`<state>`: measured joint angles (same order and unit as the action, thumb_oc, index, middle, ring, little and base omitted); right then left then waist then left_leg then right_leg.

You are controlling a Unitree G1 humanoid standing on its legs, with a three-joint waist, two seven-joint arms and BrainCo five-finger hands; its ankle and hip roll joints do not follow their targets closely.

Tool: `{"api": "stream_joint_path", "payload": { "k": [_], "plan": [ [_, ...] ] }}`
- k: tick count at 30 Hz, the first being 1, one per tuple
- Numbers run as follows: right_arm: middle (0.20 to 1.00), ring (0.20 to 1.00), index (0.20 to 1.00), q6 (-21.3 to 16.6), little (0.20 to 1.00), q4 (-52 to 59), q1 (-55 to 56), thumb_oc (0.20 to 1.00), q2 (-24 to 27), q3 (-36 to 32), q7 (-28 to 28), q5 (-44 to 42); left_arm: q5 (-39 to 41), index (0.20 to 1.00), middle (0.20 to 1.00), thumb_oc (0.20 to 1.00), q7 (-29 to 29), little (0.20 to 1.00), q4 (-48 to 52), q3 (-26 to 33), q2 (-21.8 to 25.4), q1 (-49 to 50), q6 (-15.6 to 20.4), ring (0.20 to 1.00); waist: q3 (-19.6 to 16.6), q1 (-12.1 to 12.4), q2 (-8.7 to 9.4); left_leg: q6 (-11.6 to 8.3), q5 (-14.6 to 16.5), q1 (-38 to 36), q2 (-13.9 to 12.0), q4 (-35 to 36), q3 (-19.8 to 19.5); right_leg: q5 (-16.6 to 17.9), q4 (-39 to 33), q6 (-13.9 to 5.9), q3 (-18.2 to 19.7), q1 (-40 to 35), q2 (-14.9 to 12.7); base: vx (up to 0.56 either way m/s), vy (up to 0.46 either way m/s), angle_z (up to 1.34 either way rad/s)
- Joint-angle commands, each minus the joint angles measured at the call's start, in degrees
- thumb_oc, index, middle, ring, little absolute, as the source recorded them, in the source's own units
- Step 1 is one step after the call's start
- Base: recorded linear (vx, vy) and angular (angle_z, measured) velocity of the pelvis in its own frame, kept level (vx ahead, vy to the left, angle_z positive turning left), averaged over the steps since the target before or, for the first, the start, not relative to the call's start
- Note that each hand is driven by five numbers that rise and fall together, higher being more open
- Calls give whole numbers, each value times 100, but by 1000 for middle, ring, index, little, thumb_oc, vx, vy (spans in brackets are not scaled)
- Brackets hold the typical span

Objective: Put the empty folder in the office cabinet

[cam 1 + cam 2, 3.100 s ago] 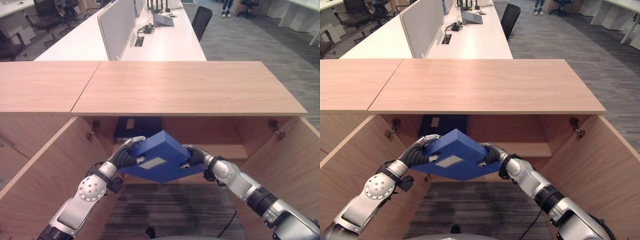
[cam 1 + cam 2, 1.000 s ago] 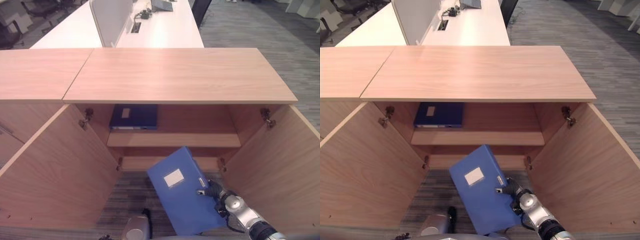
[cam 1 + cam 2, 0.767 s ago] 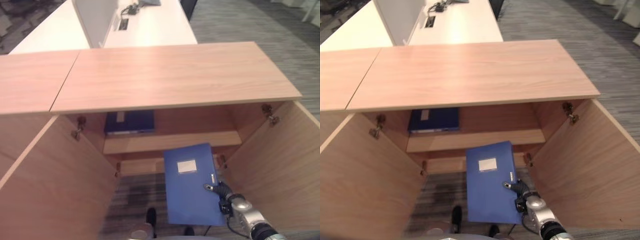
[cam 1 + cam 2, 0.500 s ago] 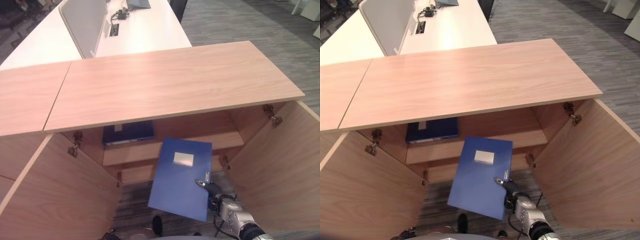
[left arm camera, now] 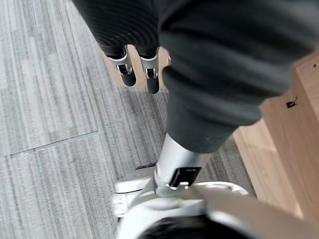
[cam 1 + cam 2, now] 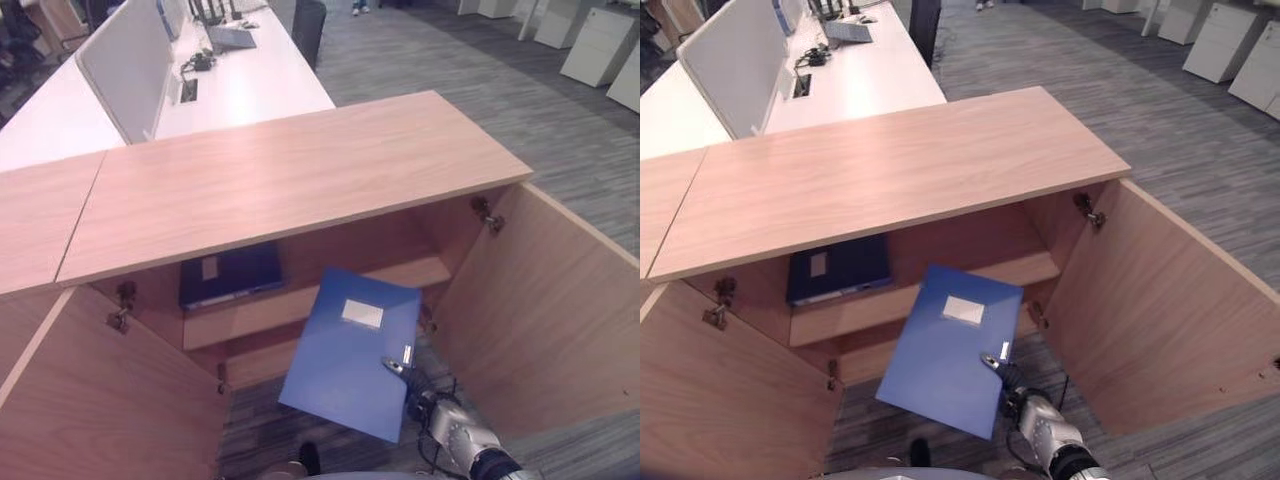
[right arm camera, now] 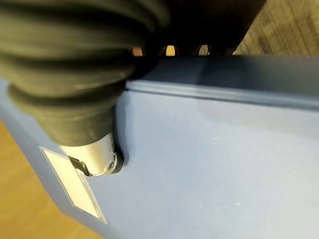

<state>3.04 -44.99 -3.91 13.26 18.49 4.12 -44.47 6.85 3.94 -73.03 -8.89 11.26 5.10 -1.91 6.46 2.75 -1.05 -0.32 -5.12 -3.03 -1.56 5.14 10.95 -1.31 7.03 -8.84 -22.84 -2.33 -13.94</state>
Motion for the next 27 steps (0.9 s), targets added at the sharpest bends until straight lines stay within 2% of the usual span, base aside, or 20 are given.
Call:
{"api": "stream_joint_path", "payload": {
  "k": [1, 3, 6, 9, 10, 11, 13, 15, 16, 18, 19, 20, 21, 23, 24, 25, 26, 27],
  "plan": [
    [200, 200, 200, -405, 200, 559, -536, 200, -241, -85, 88, -625, -303, 1000, 1000, 1000, 8, 1000, -479, 2, 43, -377, 73, 1000, 381, -25, 42, 254, 779, -459, 618, -14, -431, 902, -326, 67, 48, 998, 326, 99, -112, 12],
    [200, 200, 200, -506, 200, 517, -678, 200, -233, -199, 1, -806, -312, 1000, 1000, 1000, -3, 1000, -523, 21, 57, -321, 77, 1000, 314, 1, 77, 244, 830, -481, 632, -14, -440, 953, -531, 106, 24, 874, 378, 158, -131, 14],
    [200, 200, 200, -614, 200, 284, -1150, 200, -245, -461, -157, -1204, -244, 1000, 1000, 1000, 41, 1000, -588, 59, 69, -278, 53, 1000, 205, 54, 38, 178, 866, -485, 524, -14, -471, 915, -685, 162, 34, 724, 480, 187, -145, 20],
    [200, 200, 200, -737, 200, 197, -1501, 200, -183, -689, -321, -1494, -158, 1000, 1000, 1000, 102, 1000, -581, 33, 109, -281, 52, 1000, 137, 94, 14, 91, 885, -493, 370, -14, -524, 811, -684, 225, 10, 619, 535, 229, -181, 23],
    [200, 200, 200, -792, 200, 199, -1650, 200, -113, -804, -344, -1658, -112, 1000, 1000, 1000, 132, 1000, -530, -6, 138, -280, 59, 1000, 126, 116, -4, 2, 903, -540, 238, -14, -550, 711, -665, 287, -45, 552, 573, 217, -173, 21],
    [200, 200, 200, -792, 200, 199, -1650, 200, -113, -804, -344, -1658, -112, 1000, 1000, 1000, 132, 1000, -530, -6, 138, -280, 59, 1000, 126, 116, -4, 2, 903, -540, 238, -14, -550, 711, -665, 287, -45, 552, 573, 226, -185, 22],
    [200, 200, 200, -855, 200, 220, -1757, 200, -21, -820, -380, -1705, -28, 1000, 1000, 1000, 176, 1000, -467, -20, 171, -272, 81, 1000, 123, 136, -2, -109, 910, -608, 79, -34, -555, 584, -646, 358, -96, 463, 626, 168, -167, 22],
    [200, 200, 200, -913, 200, 302, -1844, 200, 93, -796, -409, -1698, 94, 1000, 1000, 1000, 186, 1000, -334, -83, 184, -293, 116, 1000, 207, 162, 58, -278, 1048, -355, -104, -633, -489, 436, -617, 445, -156, 391, 644, 160, -241, 28],
    [200, 200, 200, -933, 200, 315, -1907, 200, 149, -769, -417, -1690, 130, 1000, 1000, 1000, 172, 1000, -227, -137, 181, -293, 124, 1000, 280, 220, 41, -376, 1234, -198, -267, -1097, -475, 256, -594, 470, -130, 280, 718, 99, -244, 30],
    [200, 200, 200, -984, 200, 385, -2143, 200, 323, -714, -470, -1711, 311, 1000, 1000, 1000, 186, 1000, -62, -219, 166, -340, 145, 1000, 550, 336, 69, -478, 1027, 515, -318, -2274, -576, 148, -561, 625, -188, 241, 707, -24, -230, 27],
    [200, 200, 200, -991, 200, 464, -2222, 200, 387, -738, -511, -1730, 546, 1000, 1000, 1000, 191, 1000, 0, -199, 119, -371, 151, 1000, 633, 366, 114, -431, 941, 945, -355, -2721, -537, 18, -538, 686, -255, 245, 682, -54, -155, 23],
    [200, 200, 200, -990, 200, 465, -2223, 200, 387, -739, -512, -1730, 548, 1000, 1000, 1000, 191, 1000, 0, -199, 119, -374, 151, 1000, 621, 358, 112, -431, 949, 976, -358, -2746, -548, 14, -533, 689, -263, 261, 684, 76, -121, 21],
    [200, 200, 200, -981, 200, 565, -2200, 200, 405, -763, -513, -1766, 647, 1000, 1000, 1000, 177, 1000, 40, -136, 75, -359, 142, 1000, 617, 405, 169, -360, 997, 1187, -399, -2441, -371, -54, -573, 670, -334, 184, 653, 145, -52, 25],
    [200, 200, 200, -1004, 200, 648, -2153, 200, 385, -779, -507, -1773, 611, 1000, 1000, 1000, 179, 1000, 47, -123, 77, -307, 141, 1000, 597, 441, 197, -336, 859, 1293, -380, -2137, -316, -35, -649, 645, -328, 118, 661, 129, -29, 28],
    [200, 200, 200, -1006, 200, 685, -2129, 200, 367, -785, -504, -1778, 583, 1000, 1000, 1000, 169, 1000, 45, -114, 83, -278, 123, 1000, 581, 468, 191, -349, 743, 1285, -375, -1893, -296, -32, -695, 630, -314, 77, 700, 104, -8, 11],
    [200, 200, 200, -1060, 200, 742, -2115, 200, 351, -795, -502, -1782, 546, 1000, 1000, 1000, 187, 1000, 31, -102, 110, -252, 138, 1000, 598, 510, 190, -407, 438, 1407, -356, -1611, -278, -32, -777, 616, -284, -13, 767, 103, -11, 0],
    [200, 200, 200, -1061, 200, 745, -2111, 200, 349, -795, -504, -1781, 545, 1000, 1000, 1000, 187, 1000, 30, -102, 111, -251, 138, 1000, 597, 510, 197, -410, 414, 1392, -349, -1577, -275, -27, -786, 618, -284, -16, 764, 101, -6, 9],
    [200, 200, 200, -1093, 200, 744, -2121, 200, 331, -824, -514, -1815, 529, 1000, 1000, 1000, 187, 1000, 4, -84, 122, -231, 127, 1000, 605, 548, 183, -456, 263, 1425, -402, -1354, -234, -37, -822, 613, -253, -58, 806, 123, 22, 8]
  ]
}}
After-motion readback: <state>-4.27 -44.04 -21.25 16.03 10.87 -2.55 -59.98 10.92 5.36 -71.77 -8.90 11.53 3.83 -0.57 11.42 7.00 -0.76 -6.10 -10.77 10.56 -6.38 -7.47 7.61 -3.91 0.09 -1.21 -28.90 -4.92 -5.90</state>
